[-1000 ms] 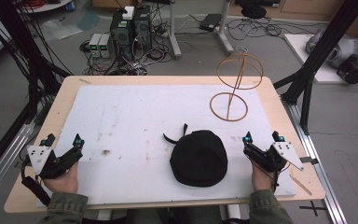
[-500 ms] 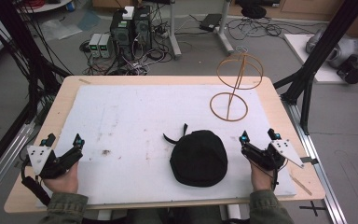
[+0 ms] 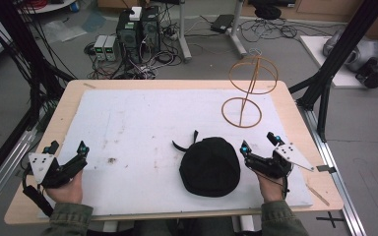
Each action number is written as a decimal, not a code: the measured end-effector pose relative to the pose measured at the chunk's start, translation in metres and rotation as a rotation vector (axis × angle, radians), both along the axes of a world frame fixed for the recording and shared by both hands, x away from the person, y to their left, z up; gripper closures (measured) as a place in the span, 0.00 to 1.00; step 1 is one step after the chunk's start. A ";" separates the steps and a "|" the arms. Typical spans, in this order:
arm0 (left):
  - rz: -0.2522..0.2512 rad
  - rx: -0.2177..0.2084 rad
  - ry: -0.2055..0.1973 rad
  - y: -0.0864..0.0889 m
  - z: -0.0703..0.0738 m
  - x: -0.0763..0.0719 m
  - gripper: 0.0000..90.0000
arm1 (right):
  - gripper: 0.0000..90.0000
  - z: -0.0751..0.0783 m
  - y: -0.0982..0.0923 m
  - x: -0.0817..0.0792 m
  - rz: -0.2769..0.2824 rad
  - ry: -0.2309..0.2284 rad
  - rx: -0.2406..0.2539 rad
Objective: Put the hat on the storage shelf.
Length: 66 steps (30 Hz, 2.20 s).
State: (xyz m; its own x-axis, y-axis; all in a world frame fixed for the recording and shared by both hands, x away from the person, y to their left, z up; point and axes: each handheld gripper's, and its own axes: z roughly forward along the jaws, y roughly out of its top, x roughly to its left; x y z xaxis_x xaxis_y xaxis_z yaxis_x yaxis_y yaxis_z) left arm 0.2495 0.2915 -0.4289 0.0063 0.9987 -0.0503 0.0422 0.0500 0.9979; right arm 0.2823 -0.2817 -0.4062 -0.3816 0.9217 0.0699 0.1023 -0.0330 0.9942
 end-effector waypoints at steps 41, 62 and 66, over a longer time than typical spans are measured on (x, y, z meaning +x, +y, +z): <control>-0.005 -0.007 0.008 0.002 -0.001 0.002 0.20 | 0.05 -0.004 0.050 0.002 0.354 0.134 -0.273; -0.003 -0.009 0.012 0.003 -0.002 0.002 0.20 | 0.13 -0.013 0.049 0.007 0.436 0.229 -0.321; -0.003 -0.006 0.010 0.003 -0.002 0.002 0.20 | 0.20 -0.010 0.044 0.005 0.439 0.230 -0.300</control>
